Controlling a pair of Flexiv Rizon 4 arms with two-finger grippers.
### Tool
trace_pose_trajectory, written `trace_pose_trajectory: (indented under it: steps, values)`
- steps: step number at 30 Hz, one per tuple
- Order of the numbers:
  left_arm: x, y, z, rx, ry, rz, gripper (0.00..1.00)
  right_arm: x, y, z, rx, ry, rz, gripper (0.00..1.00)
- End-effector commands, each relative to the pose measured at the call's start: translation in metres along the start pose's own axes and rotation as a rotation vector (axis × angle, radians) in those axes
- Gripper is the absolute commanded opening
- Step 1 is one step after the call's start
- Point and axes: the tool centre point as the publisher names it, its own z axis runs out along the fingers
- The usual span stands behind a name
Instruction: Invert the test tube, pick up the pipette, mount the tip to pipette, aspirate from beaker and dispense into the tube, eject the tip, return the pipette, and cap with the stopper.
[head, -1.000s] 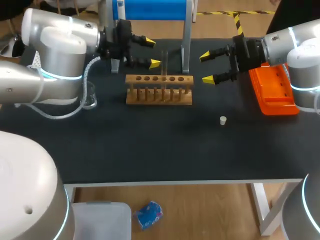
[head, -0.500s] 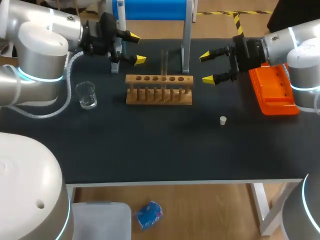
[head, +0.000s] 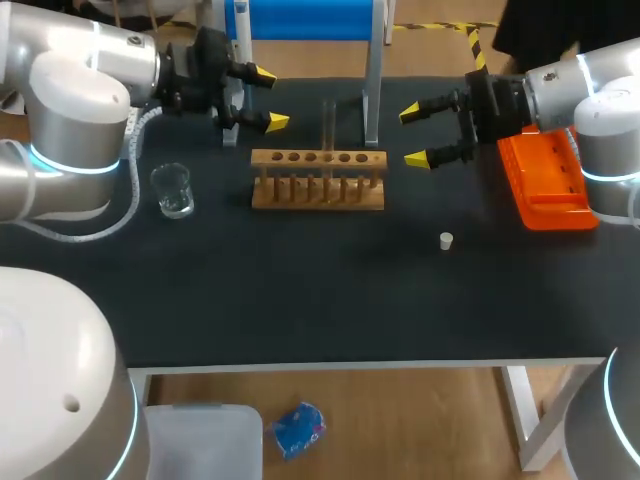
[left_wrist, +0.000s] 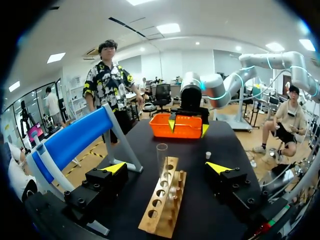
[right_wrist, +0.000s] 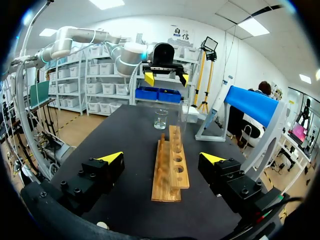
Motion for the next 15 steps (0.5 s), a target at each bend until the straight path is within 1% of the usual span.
trace_pose_trajectory:
  steps: [1,3,5,7,11,13,14,15]
  values:
    - [-0.009,0.007,-0.007,-0.011,-0.023,-0.018,1.00,0.000,0.000,0.000,0.001,0.000,-0.001,1.00]
    - [-0.028,0.021,-0.027,-0.005,-0.095,-0.060,1.00,0.000,0.000,0.000,0.001,0.000,-0.001,1.00]
    - [-0.049,0.037,-0.052,0.003,-0.183,-0.112,1.00,0.000,0.000,0.000,0.001,0.000,-0.001,1.00]
    - [-0.065,0.053,-0.080,-0.006,-0.265,-0.139,1.00,0.000,0.000,0.000,0.001,0.000,-0.001,1.00]
    - [-0.089,0.091,-0.130,-0.051,-0.397,-0.207,1.00,0.000,0.000,0.000,0.001,0.000,-0.001,1.00]
    - [-0.097,0.110,-0.153,-0.075,-0.461,-0.245,1.00,0.000,0.000,0.000,0.001,0.000,-0.001,1.00]
    - [-0.098,0.117,-0.162,-0.081,-0.481,-0.253,1.00,0.000,0.000,0.000,0.001,0.000,-0.001,1.00]
    - [-0.101,0.125,-0.173,-0.075,-0.513,-0.279,1.00,0.000,0.000,0.000,0.001,0.000,-0.001,1.00]
